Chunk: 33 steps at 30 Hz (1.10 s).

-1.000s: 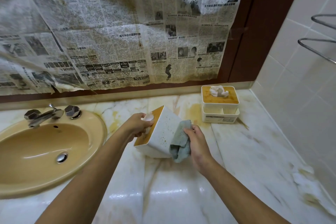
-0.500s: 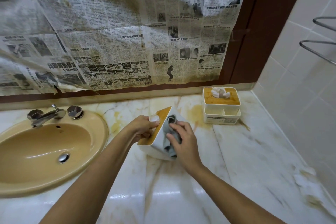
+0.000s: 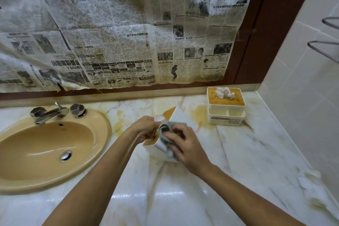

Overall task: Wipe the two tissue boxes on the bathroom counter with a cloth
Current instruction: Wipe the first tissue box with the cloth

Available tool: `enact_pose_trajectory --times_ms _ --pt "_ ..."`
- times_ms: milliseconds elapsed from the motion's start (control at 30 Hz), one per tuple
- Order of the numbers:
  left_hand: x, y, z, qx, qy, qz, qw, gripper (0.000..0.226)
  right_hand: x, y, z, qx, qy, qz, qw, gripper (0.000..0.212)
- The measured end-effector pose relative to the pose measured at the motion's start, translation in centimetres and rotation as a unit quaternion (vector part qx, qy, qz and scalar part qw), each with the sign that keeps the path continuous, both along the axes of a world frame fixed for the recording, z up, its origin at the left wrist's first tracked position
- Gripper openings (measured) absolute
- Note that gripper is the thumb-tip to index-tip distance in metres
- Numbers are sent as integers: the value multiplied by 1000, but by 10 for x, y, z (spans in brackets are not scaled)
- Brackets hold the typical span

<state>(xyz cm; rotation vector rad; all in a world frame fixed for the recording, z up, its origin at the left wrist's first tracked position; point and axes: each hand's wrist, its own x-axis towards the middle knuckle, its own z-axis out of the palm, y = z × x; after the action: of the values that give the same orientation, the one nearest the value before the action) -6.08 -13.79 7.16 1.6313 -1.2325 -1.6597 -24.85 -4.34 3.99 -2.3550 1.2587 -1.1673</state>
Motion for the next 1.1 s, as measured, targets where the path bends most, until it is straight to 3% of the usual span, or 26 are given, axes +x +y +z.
enact_pose_trajectory --times_ms 133,200,333,467,533,633,733,900,1000,1100 --pt "-2 -1 2 6 2 -13 1000 18 -15 -38 10 82 -91 -162 979 36" --pt "-4 -1 4 10 5 -1 1000 20 -16 -45 14 96 -98 -186 973 36" --pt "-7 -2 4 -1 6 6 1000 36 1 -8 7 10 -30 -66 997 34" --pt "-4 -1 0 4 9 -14 1000 35 -1 5 -11 -94 75 18 993 42" --pt "-2 -1 -2 5 5 -22 1000 29 -11 -10 -13 -66 41 -41 996 40" --pt "-2 -1 -3 6 4 -37 999 23 -24 -37 1 50 -71 -175 981 32" --pt "-3 -1 -3 2 1 -38 999 29 -19 -43 11 91 -116 -220 964 32" --pt "-4 -3 -3 -9 -11 -31 999 22 8 4 -2 -5 -20 -56 998 33" --pt "-1 -1 1 -15 -32 -49 998 16 5 17 -17 -58 65 46 995 33" --pt "5 1 8 -39 -60 -75 995 16 -13 16 -20 6 40 63 997 26"
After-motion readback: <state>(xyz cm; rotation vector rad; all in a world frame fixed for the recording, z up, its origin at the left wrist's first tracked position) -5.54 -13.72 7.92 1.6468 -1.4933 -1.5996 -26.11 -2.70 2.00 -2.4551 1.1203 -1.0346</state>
